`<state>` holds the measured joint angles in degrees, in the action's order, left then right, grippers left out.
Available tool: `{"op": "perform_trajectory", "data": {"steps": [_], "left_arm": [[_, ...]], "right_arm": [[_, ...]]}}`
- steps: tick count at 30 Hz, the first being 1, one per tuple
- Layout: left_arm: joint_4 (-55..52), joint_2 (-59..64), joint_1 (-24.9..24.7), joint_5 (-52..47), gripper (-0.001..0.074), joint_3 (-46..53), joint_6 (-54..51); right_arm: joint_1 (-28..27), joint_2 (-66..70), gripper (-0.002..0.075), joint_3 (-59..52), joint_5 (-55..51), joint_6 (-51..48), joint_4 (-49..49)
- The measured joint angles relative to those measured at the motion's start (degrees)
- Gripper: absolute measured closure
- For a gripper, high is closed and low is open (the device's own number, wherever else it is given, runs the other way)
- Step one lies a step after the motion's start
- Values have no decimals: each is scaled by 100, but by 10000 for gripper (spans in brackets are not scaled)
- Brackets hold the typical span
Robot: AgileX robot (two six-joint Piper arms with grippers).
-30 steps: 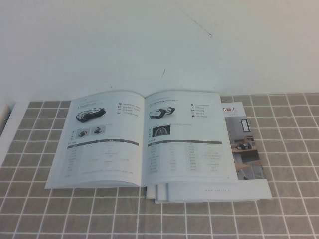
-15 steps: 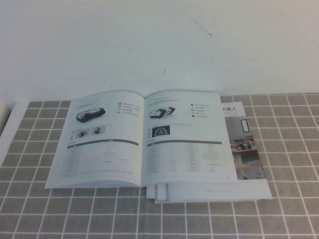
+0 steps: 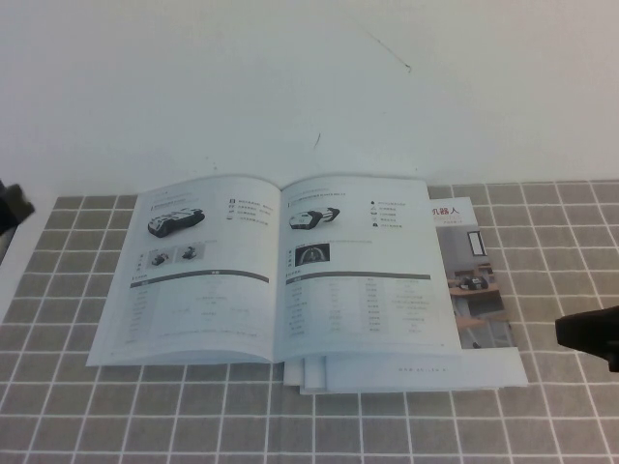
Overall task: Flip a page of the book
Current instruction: Open the closed book
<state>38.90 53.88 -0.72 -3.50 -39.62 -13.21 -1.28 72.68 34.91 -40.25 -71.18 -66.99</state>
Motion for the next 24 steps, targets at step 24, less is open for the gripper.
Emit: {"op": "perform_trajectory", "data": {"steps": [24], "left_arm": [[306,3833,-822,-777,739,-1177,-1299]], "right_arm": [[339,2436,729,2115,-894,-1069,-754]]}}
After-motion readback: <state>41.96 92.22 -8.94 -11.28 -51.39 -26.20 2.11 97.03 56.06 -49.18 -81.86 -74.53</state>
